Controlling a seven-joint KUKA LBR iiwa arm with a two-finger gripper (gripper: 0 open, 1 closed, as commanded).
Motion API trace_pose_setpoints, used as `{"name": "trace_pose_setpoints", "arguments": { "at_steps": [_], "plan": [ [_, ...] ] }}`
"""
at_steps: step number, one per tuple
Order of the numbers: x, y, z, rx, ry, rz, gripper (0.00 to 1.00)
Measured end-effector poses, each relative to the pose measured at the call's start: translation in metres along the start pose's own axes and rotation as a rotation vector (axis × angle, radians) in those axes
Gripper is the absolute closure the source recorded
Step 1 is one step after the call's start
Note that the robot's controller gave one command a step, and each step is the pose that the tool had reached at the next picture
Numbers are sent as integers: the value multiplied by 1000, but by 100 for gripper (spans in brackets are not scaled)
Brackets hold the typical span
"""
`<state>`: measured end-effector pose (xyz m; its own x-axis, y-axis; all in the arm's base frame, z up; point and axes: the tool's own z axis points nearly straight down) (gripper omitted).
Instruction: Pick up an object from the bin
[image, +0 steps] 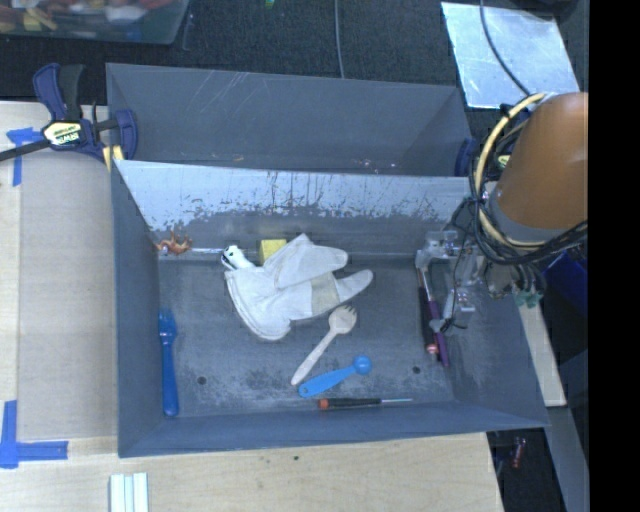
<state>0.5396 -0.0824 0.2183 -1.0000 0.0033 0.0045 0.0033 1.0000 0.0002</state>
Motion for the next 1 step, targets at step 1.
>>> {"name": "trace_pose_setpoints", "arguments": {
  "at_steps": [1],
  "plan": [
    [-1, 1, -5, 1, -9, -4, 0]
  ]
}}
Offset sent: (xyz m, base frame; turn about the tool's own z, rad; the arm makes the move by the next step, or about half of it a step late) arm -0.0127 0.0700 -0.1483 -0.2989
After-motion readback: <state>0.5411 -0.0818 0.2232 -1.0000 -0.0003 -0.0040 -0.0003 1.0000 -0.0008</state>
